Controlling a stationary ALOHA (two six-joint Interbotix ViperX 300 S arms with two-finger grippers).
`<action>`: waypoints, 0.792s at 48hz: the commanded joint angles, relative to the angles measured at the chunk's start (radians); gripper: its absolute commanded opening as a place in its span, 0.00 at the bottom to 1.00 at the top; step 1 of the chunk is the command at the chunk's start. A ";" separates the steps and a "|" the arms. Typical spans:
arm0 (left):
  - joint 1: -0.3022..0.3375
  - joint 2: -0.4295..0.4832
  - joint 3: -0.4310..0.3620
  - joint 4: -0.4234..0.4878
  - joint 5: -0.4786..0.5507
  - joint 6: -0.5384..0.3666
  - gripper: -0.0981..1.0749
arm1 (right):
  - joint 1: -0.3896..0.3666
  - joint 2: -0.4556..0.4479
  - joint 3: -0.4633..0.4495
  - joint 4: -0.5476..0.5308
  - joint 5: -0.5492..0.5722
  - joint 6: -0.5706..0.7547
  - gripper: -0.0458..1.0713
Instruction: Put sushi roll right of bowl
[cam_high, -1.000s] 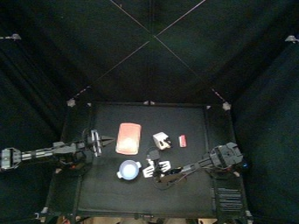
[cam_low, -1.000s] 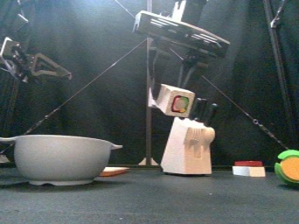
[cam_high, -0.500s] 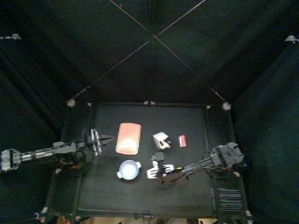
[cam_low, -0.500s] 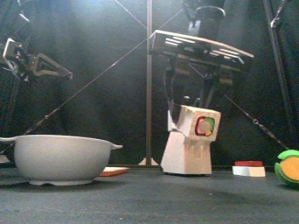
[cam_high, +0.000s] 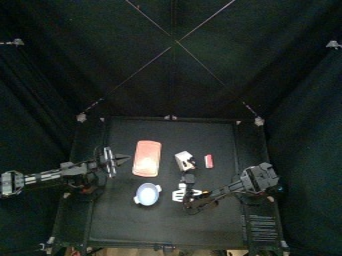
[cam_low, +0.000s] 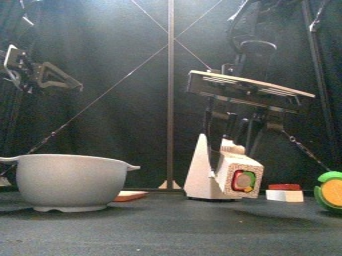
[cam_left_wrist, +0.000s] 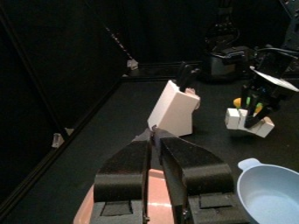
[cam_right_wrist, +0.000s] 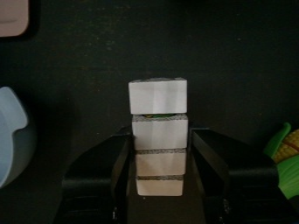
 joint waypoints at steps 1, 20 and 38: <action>-0.021 0.005 -0.011 -0.011 -0.008 0.000 0.55 | 0.003 -0.035 -0.008 -0.002 -0.012 0.000 0.58; -0.037 0.006 -0.009 -0.018 -0.009 0.002 0.55 | -0.002 -0.026 0.003 0.021 -0.037 -0.009 0.67; -0.037 0.006 -0.009 -0.020 -0.009 0.002 0.55 | -0.002 -0.020 0.000 0.031 -0.040 -0.012 0.80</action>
